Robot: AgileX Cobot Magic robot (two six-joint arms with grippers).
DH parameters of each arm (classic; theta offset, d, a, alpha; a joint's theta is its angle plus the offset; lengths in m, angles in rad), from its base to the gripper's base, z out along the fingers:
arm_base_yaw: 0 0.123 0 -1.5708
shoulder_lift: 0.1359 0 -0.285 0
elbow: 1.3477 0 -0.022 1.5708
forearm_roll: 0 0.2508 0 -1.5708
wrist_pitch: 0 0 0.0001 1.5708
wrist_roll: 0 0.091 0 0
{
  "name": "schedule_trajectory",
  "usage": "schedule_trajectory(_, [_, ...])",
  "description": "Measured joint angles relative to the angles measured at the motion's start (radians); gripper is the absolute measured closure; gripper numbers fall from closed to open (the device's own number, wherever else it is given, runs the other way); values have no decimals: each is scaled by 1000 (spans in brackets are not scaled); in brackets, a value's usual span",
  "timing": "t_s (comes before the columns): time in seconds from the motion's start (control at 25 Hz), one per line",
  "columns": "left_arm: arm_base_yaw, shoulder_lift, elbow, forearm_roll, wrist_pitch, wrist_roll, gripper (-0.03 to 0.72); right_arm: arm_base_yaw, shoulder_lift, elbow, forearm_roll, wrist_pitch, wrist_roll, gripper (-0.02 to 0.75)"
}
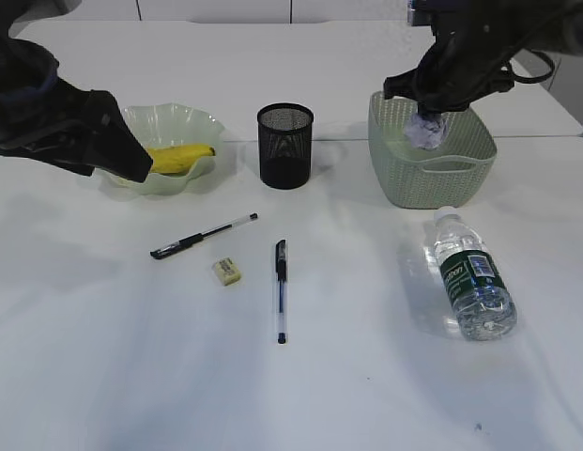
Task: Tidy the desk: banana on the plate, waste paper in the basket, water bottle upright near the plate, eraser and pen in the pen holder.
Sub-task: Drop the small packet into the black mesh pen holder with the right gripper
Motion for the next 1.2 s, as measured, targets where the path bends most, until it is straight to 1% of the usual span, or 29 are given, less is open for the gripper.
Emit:
schedule_trajectory(0.08, [0, 0, 0, 0, 0, 0, 165, 0, 16, -12, -34, -2, 28, 647])
schedule_trajectory(0.16, [0, 0, 0, 0, 0, 0, 166, 0, 24, -19, -61, -8, 53, 570])
schedule_trajectory(0.28, [0, 0, 0, 0, 0, 0, 166, 0, 28, -19, -77, -9, 59, 412])
schedule_trajectory(0.36, [0, 0, 0, 0, 0, 0, 167, 0, 28, -19, -81, -13, 64, 333])
schedule_trajectory(0.44, [0, 0, 0, 0, 0, 0, 167, -1, 28, -19, -81, -14, 63, 277])
schedule_trajectory(0.48, [0, 0, 0, 0, 2, 0, 167, -1, 28, -19, -81, -14, 65, 264])
schedule_trajectory(0.64, [0, 0, 0, 0, 11, 0, 167, -1, 25, -19, -79, 20, 64, 244])
schedule_trajectory(0.88, [0, 0, 0, 0, 19, 0, 167, -1, -57, -21, -60, 141, 55, 244])
schedule_trajectory(1.0, [0, 0, 0, 0, 15, 0, 167, -2, -115, -27, -34, 228, -29, 258])
schedule_trajectory(1.2, [0, 0, 0, 1, -2, -10, 167, -2, -183, -29, 77, 412, -176, 281])
